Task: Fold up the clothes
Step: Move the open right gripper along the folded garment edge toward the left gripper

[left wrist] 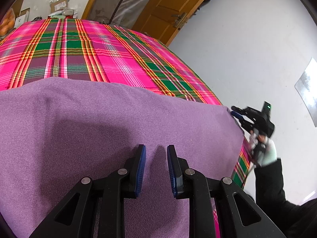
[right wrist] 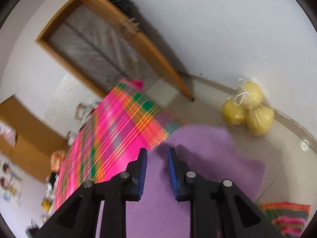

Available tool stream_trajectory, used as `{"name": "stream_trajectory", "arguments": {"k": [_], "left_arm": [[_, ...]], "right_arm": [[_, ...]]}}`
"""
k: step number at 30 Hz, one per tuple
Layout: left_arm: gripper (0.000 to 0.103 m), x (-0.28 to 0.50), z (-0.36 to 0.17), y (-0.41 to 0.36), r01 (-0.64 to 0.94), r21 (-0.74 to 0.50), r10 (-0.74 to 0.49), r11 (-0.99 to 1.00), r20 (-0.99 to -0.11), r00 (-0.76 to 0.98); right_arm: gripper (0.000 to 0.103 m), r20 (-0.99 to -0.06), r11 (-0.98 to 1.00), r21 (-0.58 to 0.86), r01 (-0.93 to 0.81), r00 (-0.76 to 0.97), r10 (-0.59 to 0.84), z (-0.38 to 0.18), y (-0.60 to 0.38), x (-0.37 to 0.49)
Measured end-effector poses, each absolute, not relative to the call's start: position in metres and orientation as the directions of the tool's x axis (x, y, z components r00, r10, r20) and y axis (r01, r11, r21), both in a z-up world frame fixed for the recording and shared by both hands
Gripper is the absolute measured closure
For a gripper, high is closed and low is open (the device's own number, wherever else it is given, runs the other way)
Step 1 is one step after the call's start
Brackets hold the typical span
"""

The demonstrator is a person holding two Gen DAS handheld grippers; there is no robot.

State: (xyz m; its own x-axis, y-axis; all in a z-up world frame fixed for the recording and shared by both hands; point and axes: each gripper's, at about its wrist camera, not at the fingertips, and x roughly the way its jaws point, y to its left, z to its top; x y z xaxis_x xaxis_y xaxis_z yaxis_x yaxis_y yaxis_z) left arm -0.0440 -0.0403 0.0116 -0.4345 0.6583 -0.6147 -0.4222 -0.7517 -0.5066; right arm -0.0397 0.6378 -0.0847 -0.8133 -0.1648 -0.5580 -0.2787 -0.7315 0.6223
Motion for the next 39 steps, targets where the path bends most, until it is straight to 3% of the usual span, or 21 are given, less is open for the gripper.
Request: {"name": "stream_trajectory", "arguments": {"k": [3,6,15,25,30,39], "left_arm": [[0.080,-0.044,0.012,-0.041,-0.423,-0.507,0.659,-0.751,-0.614,-0.434],[0.080,-0.044,0.012,-0.041,-0.422,-0.507,0.659,-0.751,-0.614,-0.435],[0.080,-0.042,0.011,-0.040,-0.418,-0.507,0.656,-0.754,-0.612,-0.441],[0.080,-0.038,0.013,-0.040,-0.426,-0.489,0.648,-0.761,-0.613,-0.452],[0.080,-0.021,0.019,-0.035,-0.441,-0.386,0.582,-0.810,-0.623,-0.522],[0.080,0.013,0.017,-0.023,-0.491,-0.311,0.558,-0.814,-0.654,-0.512]], "right_arm": [[0.078,-0.564,-0.799,0.567,-0.199,-0.801,-0.201,-0.084,0.598,-0.029],[0.078,-0.598,-0.904,0.412,-0.112,-0.782,-0.176,-0.081,0.555,-0.012],[0.075,-0.528,-0.990,-0.023,0.139,-0.842,-0.107,-0.091,0.464,0.036],[0.074,-0.492,-0.995,0.050,0.090,-0.864,-0.103,-0.100,0.473,0.045],[0.074,-0.538,-0.998,0.001,0.064,-0.841,-0.055,-0.089,0.457,0.041],[0.074,-0.543,-0.945,-0.001,0.326,-0.794,-0.273,-0.086,0.371,0.040]]}}
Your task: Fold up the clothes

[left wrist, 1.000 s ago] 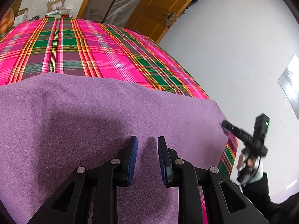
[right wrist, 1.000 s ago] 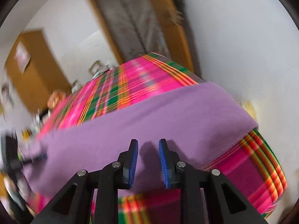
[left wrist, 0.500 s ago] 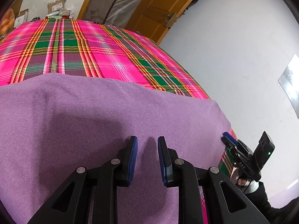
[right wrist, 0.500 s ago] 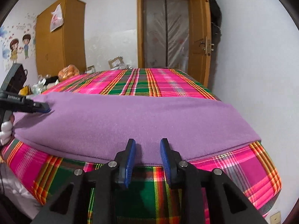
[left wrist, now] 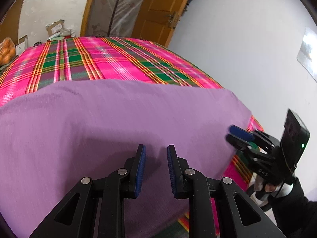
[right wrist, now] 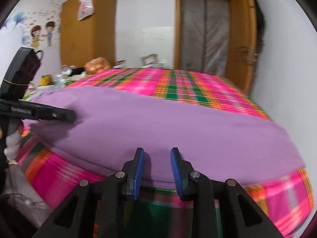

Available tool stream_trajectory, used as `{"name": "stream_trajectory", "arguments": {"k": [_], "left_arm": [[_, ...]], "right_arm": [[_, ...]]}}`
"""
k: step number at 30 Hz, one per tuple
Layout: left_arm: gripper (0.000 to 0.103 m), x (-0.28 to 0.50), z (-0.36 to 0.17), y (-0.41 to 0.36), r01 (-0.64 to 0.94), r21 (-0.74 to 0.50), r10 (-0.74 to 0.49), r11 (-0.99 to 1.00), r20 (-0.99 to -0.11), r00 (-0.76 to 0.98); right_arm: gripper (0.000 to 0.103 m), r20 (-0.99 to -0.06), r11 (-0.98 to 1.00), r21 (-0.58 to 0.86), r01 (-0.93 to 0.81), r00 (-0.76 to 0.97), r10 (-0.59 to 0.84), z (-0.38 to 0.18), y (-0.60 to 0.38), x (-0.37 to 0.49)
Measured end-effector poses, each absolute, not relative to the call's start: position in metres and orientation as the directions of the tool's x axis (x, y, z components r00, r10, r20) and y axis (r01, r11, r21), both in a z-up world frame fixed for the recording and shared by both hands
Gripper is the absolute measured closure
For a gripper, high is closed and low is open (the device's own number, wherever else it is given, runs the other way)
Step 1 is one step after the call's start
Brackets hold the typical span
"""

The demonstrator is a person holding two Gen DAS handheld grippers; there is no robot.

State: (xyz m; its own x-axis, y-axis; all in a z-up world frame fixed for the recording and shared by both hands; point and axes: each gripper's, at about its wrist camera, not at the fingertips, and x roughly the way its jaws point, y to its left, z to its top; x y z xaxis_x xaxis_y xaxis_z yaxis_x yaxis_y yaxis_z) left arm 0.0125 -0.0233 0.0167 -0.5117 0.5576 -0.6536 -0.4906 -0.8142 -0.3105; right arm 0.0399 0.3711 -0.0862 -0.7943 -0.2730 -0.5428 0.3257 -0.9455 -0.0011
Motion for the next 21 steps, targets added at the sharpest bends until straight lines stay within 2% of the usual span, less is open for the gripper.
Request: {"name": "stream_trajectory", "arguments": {"k": [7,13,16,21], "left_arm": [[0.080,0.025,0.014,-0.019,-0.538,-0.290,0.575,-0.791,-0.652,-0.494],[0.080,0.030,0.014,-0.018,-0.559,-0.283,0.585,-0.779,-0.647,-0.488],[0.080,0.031,0.015,-0.017,-0.562,-0.275,0.583,-0.780,-0.646,-0.493],[0.080,0.026,0.020,-0.026,-0.519,-0.281,0.563,-0.807,-0.631,-0.534]], "right_arm": [[0.076,-0.541,-0.912,-0.002,0.411,-0.768,-0.344,-0.089,0.359,0.053],[0.076,-0.550,-0.960,0.059,0.274,-0.794,-0.260,-0.082,0.393,0.062],[0.076,-0.524,-0.964,0.154,0.216,-0.809,-0.265,-0.075,0.402,0.059],[0.076,-0.528,-0.964,0.105,0.244,-0.808,-0.262,-0.071,0.376,0.048]]}}
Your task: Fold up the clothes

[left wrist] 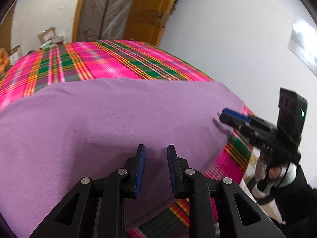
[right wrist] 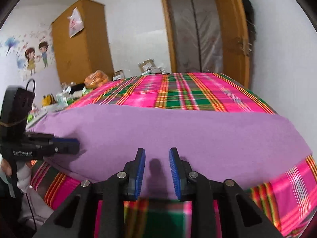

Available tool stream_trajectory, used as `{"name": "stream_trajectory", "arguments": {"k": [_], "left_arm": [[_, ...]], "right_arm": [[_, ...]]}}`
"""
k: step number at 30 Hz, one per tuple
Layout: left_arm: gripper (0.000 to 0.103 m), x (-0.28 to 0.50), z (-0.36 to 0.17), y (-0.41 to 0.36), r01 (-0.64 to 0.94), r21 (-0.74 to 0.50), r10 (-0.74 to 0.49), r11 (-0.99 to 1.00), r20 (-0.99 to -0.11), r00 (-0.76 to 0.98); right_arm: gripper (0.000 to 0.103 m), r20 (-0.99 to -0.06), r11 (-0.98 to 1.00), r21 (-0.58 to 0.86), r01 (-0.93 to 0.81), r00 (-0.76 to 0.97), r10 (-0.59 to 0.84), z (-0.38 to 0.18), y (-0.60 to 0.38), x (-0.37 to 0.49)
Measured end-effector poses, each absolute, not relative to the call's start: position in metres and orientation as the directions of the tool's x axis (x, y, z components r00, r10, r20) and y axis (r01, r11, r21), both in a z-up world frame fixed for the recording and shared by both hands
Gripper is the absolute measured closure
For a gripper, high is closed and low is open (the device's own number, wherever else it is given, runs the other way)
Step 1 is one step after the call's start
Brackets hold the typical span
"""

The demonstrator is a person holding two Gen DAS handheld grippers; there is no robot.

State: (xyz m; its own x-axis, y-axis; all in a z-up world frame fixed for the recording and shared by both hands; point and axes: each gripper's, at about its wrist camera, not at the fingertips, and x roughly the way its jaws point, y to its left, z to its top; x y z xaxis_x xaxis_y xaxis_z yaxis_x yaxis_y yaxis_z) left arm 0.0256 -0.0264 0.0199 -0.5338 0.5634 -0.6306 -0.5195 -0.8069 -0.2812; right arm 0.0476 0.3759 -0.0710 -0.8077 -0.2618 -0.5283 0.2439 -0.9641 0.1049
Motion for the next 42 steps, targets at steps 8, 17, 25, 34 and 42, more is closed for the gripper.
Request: {"name": "stream_trajectory", "arguments": {"k": [8,17,25,34,42], "left_arm": [[0.080,-0.001,0.027,-0.065,-0.302,-0.150,0.324,-0.941,-0.654,-0.684],[0.080,-0.012,0.020,-0.082,-0.232,-0.185,0.294,-0.955,-0.677,-0.674],[0.080,-0.014,0.015,-0.086,-0.224,-0.229,0.320,-0.947,-0.683,-0.657],[0.080,-0.015,0.013,-0.094,-0.227,-0.289,0.366,-0.930,-0.667,-0.649],[0.080,-0.013,0.013,-0.096,-0.243,-0.309,0.391,-0.919,-0.659,-0.643]], "right_arm": [[0.083,-0.592,-0.978,0.195,0.075,-0.786,-0.179,-0.075,0.408,0.020],[0.073,-0.594,-0.950,0.312,-0.020,-0.785,-0.178,-0.076,0.435,0.011],[0.048,-0.631,-0.965,0.258,0.040,-0.749,-0.200,-0.068,0.404,0.008],[0.072,-0.627,-0.954,0.256,0.154,-0.724,-0.285,-0.058,0.359,-0.009],[0.072,-0.622,-0.879,0.409,0.245,-0.629,-0.465,-0.051,0.312,-0.074]]}}
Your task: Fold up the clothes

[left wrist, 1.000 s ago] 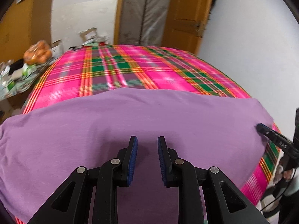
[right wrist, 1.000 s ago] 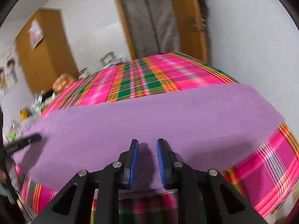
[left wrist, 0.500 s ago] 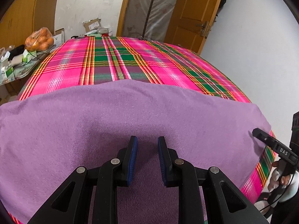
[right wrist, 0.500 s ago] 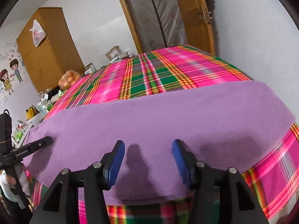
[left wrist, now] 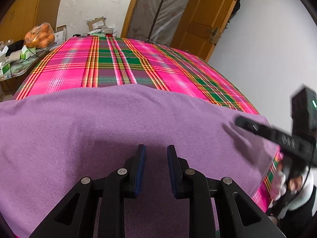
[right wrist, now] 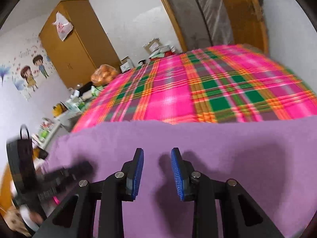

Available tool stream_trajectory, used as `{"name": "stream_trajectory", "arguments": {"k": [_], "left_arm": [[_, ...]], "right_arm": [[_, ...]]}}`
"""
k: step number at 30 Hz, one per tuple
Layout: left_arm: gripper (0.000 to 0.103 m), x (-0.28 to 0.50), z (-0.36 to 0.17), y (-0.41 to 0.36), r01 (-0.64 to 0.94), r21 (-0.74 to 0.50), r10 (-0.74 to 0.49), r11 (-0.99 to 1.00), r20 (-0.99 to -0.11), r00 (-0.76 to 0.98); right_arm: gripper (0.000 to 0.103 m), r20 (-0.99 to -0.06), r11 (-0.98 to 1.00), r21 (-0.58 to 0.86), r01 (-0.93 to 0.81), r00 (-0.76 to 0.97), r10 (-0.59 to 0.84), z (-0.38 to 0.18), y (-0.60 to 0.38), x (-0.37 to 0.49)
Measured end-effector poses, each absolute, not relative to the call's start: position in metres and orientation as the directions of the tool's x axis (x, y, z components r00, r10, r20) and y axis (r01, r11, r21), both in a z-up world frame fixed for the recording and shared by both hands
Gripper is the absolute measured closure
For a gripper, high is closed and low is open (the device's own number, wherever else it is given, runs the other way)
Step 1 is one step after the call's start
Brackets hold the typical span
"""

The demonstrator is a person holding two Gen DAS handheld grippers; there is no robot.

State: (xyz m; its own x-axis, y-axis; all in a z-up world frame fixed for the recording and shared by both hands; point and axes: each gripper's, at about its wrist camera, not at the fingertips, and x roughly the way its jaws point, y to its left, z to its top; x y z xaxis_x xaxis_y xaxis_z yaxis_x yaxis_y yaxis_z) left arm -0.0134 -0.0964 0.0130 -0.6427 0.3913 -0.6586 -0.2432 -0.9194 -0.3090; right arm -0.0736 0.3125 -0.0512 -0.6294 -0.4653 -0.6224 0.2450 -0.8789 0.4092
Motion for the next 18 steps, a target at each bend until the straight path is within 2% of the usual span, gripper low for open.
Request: {"name": "stream_trajectory", "arguments": {"k": [4,6,7,8,10,13,18], "left_arm": [[0.080,-0.013,0.013,-0.096,-0.252,-0.314,0.401,-0.915,-0.656,-0.639],[0.080,-0.014,0.013,-0.096,-0.257,-0.317,0.407,-0.913,-0.655,-0.636],[0.080,-0.013,0.013,-0.096,-0.259,-0.318,0.409,-0.912,-0.655,-0.635],[0.080,-0.013,0.013,-0.095,-0.261,-0.319,0.411,-0.911,-0.655,-0.634],[0.080,-0.014,0.013,-0.095,-0.266,-0.320,0.415,-0.909,-0.656,-0.630],[0.080,-0.015,0.012,-0.095,-0.269,-0.319,0.417,-0.909,-0.658,-0.627],[0.080,-0.015,0.012,-0.093,-0.268,-0.311,0.411,-0.912,-0.664,-0.625]], "right_arm": [[0.072,-0.642,-0.852,0.495,0.170,-0.589,-0.491,-0.065,0.317,-0.109],[0.084,-0.642,-0.833,0.544,0.106,-0.586,-0.494,-0.075,0.331,-0.119],[0.097,-0.634,-0.812,0.579,0.078,-0.584,-0.508,-0.080,0.339,-0.122],[0.103,-0.620,-0.784,0.618,0.053,-0.581,-0.528,-0.085,0.347,-0.123],[0.103,-0.603,-0.751,0.660,0.022,-0.580,-0.547,-0.090,0.357,-0.123],[0.093,-0.598,-0.765,0.640,0.070,-0.580,-0.553,-0.080,0.345,-0.117],[0.092,-0.589,-0.753,0.632,0.184,-0.516,-0.621,-0.067,0.311,-0.127]]}}
